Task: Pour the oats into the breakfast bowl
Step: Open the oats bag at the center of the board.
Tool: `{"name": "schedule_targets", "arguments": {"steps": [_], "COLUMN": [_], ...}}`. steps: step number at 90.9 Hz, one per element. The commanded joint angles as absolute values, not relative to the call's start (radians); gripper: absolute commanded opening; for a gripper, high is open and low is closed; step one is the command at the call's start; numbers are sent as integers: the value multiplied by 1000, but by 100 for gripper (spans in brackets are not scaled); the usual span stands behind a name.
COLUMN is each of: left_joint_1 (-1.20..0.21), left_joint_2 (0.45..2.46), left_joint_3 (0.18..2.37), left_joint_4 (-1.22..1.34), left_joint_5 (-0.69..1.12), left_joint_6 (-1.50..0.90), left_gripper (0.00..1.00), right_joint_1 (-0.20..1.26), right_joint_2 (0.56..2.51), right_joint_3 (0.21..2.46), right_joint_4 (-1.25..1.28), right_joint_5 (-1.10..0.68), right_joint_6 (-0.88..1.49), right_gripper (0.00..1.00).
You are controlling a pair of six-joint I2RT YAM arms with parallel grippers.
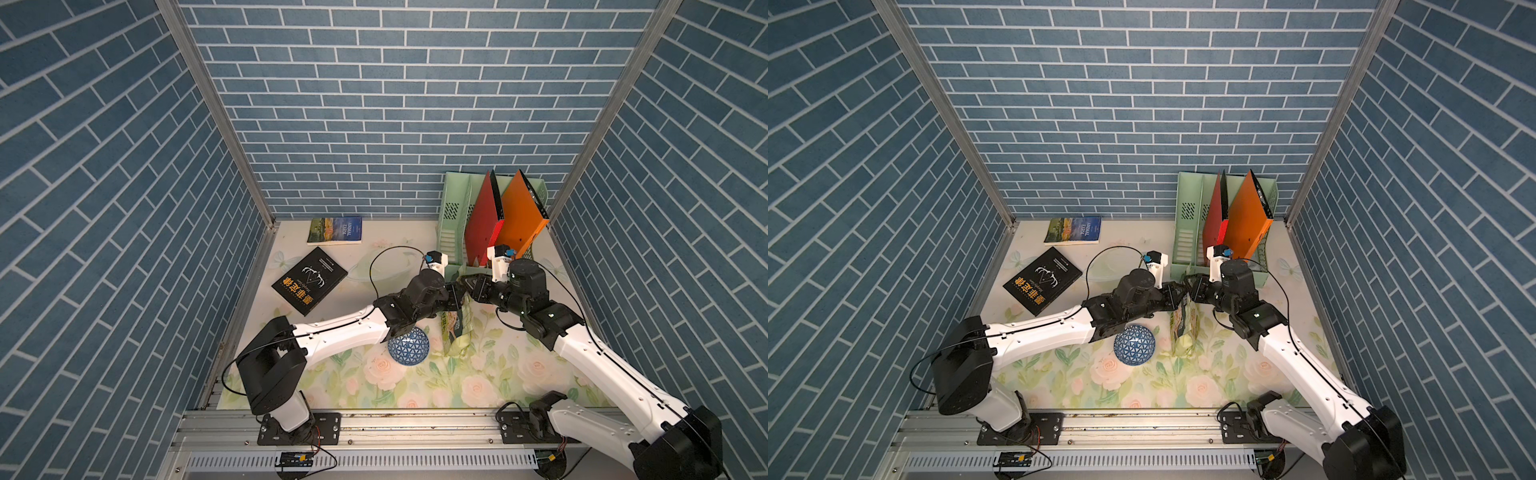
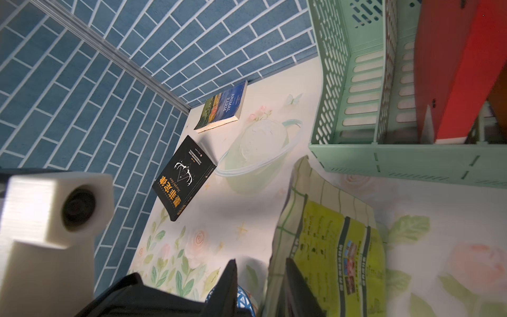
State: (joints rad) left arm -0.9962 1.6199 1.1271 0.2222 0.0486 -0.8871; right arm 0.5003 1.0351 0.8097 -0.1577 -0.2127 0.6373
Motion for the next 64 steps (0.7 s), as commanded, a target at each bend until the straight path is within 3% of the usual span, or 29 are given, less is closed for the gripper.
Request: {"name": "schedule_targets", "arguments": {"steps": [1, 31, 64], "left_joint_1": [-1000, -1001, -1000], "left_joint_2": [1632, 1637, 1640], "left_joint_3": [1115, 1115, 1115], "left_joint_4": [249, 237, 239], "left_joint_5": [61, 54, 58], "left_joint_6": [-892, -897, -900], "left_gripper": [0, 0, 0], "right_joint_1": [505, 504, 505], "right_joint_2": [1010, 983, 963], "right_joint_3": [817, 780, 779], "right_joint_4": [-200, -208, -183], "right_joint_5": [-158, -151, -177], "right_joint_6": [610, 617, 622], "right_gripper": [30, 18, 21]}}
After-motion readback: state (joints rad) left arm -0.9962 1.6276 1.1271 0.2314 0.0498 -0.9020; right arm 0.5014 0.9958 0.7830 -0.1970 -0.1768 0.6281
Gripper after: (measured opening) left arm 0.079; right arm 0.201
